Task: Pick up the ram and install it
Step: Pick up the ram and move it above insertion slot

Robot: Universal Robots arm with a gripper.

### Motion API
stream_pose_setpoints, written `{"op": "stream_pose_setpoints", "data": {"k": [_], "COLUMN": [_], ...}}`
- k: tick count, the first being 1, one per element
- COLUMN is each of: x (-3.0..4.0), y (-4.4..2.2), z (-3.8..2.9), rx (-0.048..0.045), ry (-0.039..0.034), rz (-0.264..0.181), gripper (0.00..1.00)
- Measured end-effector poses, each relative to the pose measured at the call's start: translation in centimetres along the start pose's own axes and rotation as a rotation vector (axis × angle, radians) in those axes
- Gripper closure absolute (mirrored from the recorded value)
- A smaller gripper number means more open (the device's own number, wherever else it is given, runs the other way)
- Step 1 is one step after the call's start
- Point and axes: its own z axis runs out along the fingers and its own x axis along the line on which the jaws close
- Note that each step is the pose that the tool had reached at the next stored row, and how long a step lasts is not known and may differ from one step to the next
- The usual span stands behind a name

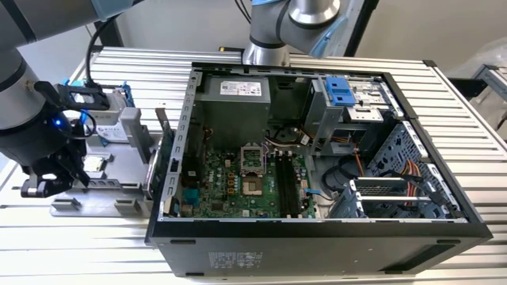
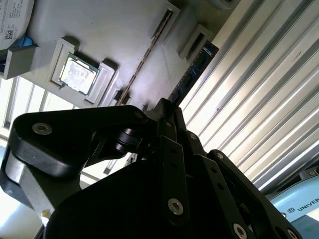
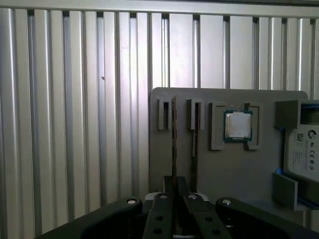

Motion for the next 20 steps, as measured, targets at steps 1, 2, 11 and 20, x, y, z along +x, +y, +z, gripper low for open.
{"op": "stream_pose_setpoints", "data": {"k": [1, 2, 11, 20], "x": [-0.01, -0.01, -0.05, -0.09], "y": [0.0, 0.0, 0.03, 0.04], "z": [-0.06, -0.12, -0.68, -1.14], "rx": [0.0, 0.0001, 0.0001, 0.0], "ry": [0.0, -0.0001, 0.0, 0.0], "rz": [0.0, 0.0, 0.0, 0.0], "gripper": [1.0, 1.0, 1.0, 1.0]}}
